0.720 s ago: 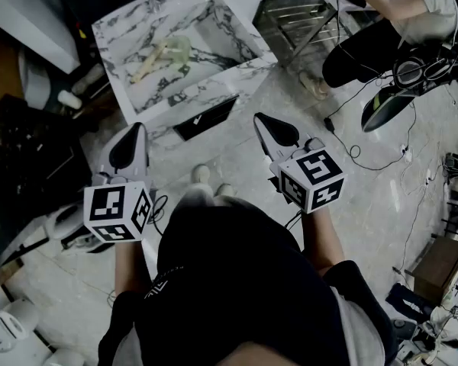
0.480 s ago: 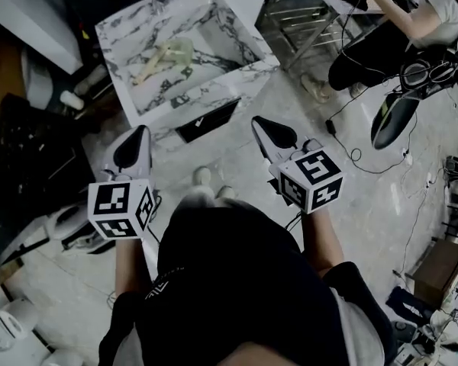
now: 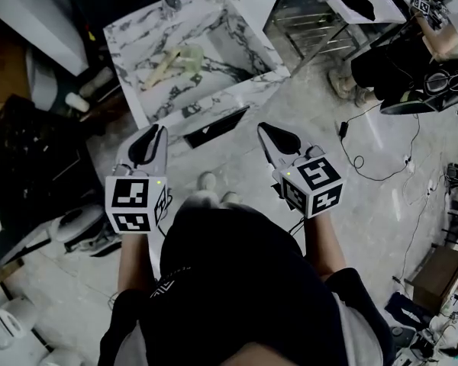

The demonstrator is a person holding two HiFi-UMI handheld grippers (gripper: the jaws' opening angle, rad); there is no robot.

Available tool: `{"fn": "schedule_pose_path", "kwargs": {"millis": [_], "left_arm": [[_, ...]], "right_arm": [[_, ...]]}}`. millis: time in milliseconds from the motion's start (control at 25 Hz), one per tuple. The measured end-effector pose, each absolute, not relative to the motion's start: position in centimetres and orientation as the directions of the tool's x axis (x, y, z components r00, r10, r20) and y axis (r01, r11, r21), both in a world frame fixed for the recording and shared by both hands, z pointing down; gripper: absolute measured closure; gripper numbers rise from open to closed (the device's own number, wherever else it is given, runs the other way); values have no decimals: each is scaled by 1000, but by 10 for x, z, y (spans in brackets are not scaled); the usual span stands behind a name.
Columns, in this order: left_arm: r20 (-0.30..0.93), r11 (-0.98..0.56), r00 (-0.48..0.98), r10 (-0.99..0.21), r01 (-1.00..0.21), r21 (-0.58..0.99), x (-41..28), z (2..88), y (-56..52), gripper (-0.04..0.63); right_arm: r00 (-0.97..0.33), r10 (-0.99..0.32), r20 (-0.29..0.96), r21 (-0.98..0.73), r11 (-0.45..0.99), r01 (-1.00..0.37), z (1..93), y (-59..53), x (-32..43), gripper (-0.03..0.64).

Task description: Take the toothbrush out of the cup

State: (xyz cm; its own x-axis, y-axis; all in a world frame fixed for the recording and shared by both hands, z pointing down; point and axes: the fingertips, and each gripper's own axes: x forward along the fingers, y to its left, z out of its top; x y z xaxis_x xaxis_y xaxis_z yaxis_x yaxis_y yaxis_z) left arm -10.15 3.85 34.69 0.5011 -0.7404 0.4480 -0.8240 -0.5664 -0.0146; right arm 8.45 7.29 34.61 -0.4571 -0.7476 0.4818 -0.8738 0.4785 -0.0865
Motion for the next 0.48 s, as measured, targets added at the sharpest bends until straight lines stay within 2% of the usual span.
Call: {"fn": "schedule_pose_path", "kwargs": {"millis": [160, 480], "left_arm": [[444, -589, 526, -726, -808, -7, -102, 349, 25, 484], [450, -622, 557, -698, -783, 5, -110, 356, -7, 434]], "right_arm": [[-453, -750, 483, -76, 479, -874, 345, 59, 78, 614], [-447, -741, 502, -49, 492, -869, 345, 28, 59, 614]]}}
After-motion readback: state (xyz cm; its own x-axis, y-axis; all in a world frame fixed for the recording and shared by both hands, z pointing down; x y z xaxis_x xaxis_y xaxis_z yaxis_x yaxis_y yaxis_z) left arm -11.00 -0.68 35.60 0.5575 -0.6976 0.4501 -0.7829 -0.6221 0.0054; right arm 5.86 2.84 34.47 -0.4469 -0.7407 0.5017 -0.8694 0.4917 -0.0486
